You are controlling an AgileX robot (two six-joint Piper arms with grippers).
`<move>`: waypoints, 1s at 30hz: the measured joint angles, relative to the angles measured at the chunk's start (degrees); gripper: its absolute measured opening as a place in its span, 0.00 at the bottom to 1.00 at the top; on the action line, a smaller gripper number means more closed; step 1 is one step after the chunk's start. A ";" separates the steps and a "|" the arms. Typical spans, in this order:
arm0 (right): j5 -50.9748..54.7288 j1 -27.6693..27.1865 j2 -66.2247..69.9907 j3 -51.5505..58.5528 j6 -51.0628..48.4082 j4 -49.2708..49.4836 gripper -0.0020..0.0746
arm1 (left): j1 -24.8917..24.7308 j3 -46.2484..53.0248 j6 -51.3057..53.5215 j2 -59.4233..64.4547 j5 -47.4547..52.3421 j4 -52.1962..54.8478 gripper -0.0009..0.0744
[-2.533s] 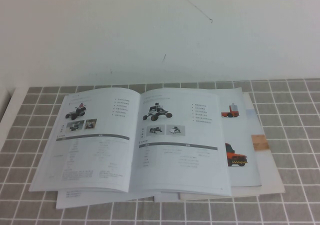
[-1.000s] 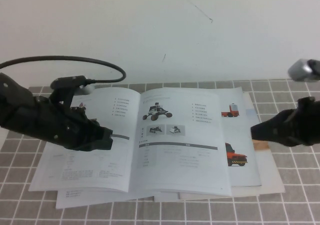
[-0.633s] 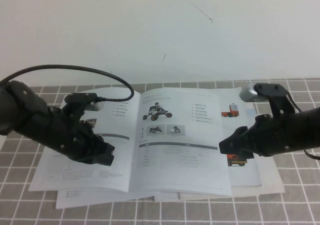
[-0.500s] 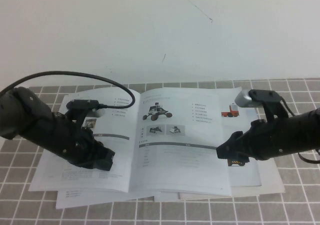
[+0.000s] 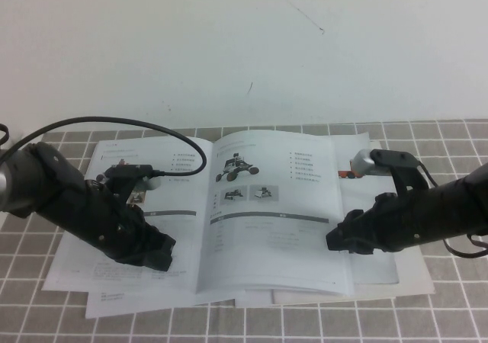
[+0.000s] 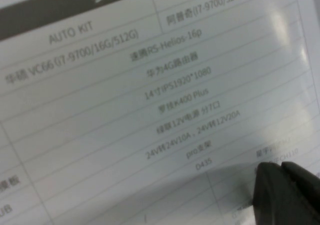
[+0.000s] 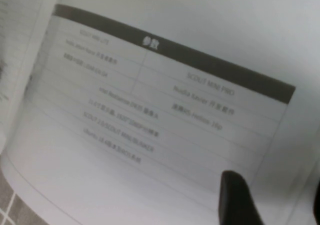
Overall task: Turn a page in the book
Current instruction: Open the closed book
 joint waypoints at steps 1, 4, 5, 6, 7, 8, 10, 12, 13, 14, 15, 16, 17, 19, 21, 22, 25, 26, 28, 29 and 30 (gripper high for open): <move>0.00 0.00 0.00 0.00 -0.47 0.68 0.45 | 0.00 0.00 0.00 0.00 0.00 -0.14 0.01; 0.22 0.00 0.00 0.00 -1.83 2.92 0.45 | 0.00 0.00 0.00 0.02 0.09 -0.60 0.01; 0.34 0.00 0.00 0.00 -2.53 3.79 0.45 | 0.00 0.00 0.00 0.12 0.12 -0.84 0.01; 0.46 0.00 0.00 0.00 -3.14 4.70 0.45 | 0.00 0.00 0.00 0.12 0.25 -0.96 0.01; 0.70 0.00 0.00 0.00 -3.89 5.50 0.45 | 0.00 -0.13 0.00 0.23 0.35 -0.96 0.01; 0.86 0.00 0.00 0.00 -4.32 6.00 0.45 | 0.00 -0.15 0.00 0.23 0.47 -0.96 0.01; 0.98 0.00 0.00 0.00 -5.15 6.71 0.45 | 0.00 -0.37 0.00 0.32 0.71 -1.05 0.01; 1.08 0.00 0.00 0.00 -5.45 6.93 0.45 | 0.00 -0.47 0.00 0.46 0.84 -1.05 0.01; 1.08 0.00 0.00 0.00 -5.56 6.93 0.45 | 0.00 -0.47 0.00 0.46 0.94 -1.05 0.01; 0.88 0.00 0.00 0.00 -5.56 6.93 0.45 | 0.00 -0.47 0.00 0.46 0.94 -1.05 0.01; 0.55 0.00 0.00 0.00 -5.68 6.93 0.45 | 0.00 -0.47 0.00 0.46 0.94 -1.05 0.01; -0.05 0.00 0.00 0.00 -5.83 6.93 0.45 | 0.00 -0.47 0.00 0.46 0.94 -1.05 0.01; -0.36 0.00 0.00 0.00 -5.94 6.97 0.45 | 0.00 -0.47 0.00 0.46 0.94 -1.05 0.01; -0.90 0.00 0.00 0.00 -6.19 6.97 0.45 | 0.00 -0.47 0.00 0.46 0.94 -1.10 0.01; -1.16 0.00 0.00 0.00 -6.22 6.97 0.45 | 0.00 -0.47 0.09 0.46 0.94 -1.10 0.01; -1.16 0.00 0.00 0.00 -6.32 6.97 0.45 | 0.00 -0.47 0.09 0.46 0.94 -1.10 0.01; -1.27 0.00 0.00 0.00 -6.42 6.97 0.45 | 0.00 -0.47 0.09 0.46 0.94 -1.10 0.01; -1.27 0.00 0.00 0.00 -6.42 6.97 0.45 | 0.00 -0.47 0.09 0.46 0.94 -1.10 0.01; -1.27 0.00 0.00 0.00 -6.42 6.97 0.45 | 0.00 -0.47 0.09 0.46 0.94 -1.10 0.01; -1.38 0.00 0.00 0.00 -6.42 6.97 0.45 | 0.00 -0.47 0.09 0.46 0.94 -1.10 0.01; -1.36 0.00 0.00 0.00 -6.42 6.97 0.45 | 0.00 -0.47 0.09 0.46 0.94 -1.10 0.01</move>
